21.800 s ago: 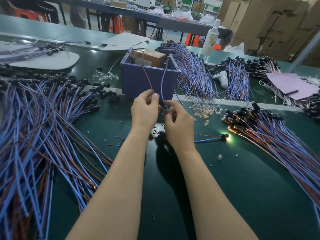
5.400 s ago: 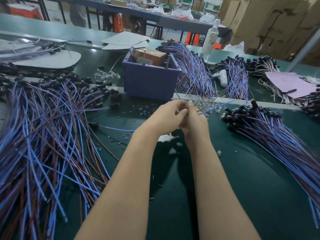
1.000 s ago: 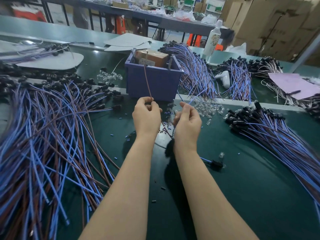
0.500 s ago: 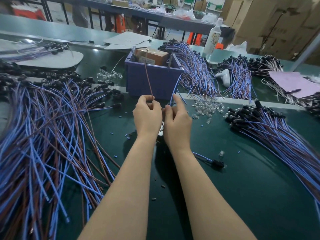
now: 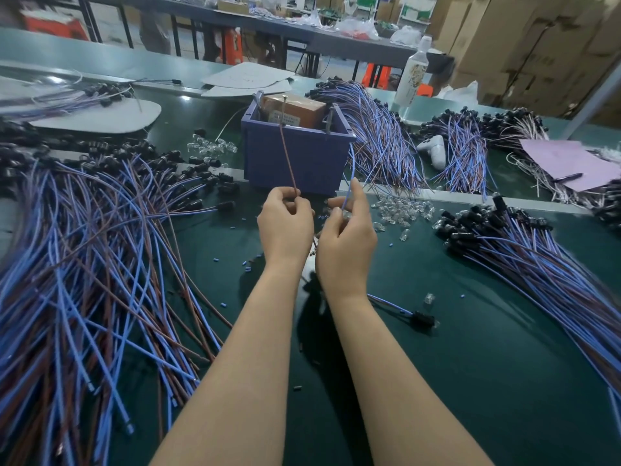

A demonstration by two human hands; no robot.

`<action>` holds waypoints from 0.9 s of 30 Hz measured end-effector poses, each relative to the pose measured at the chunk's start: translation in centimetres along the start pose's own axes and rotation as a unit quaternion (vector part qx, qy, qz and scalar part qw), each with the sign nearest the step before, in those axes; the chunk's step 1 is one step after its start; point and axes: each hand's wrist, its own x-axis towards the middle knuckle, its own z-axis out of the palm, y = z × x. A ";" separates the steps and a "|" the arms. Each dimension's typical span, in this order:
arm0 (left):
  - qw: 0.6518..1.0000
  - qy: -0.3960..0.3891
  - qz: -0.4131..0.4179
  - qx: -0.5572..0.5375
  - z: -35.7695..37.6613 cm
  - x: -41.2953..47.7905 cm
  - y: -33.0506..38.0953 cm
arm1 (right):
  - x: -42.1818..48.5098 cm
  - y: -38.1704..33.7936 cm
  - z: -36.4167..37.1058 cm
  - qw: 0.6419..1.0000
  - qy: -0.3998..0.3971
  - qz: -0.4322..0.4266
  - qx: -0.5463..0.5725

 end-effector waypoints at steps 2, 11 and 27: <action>1.000 0.001 0.003 0.002 0.0 -0.1 0.0 | 0.2 0.0 -0.3 0.999 0.025 0.022 0.017; 1.000 -0.005 0.007 -0.002 0.0 -0.1 0.1 | 0.3 0.1 -0.3 1.000 0.013 0.010 0.019; 1.000 -0.004 0.018 0.012 0.0 -0.2 0.1 | 0.8 0.4 -0.4 0.996 -0.077 0.040 -0.022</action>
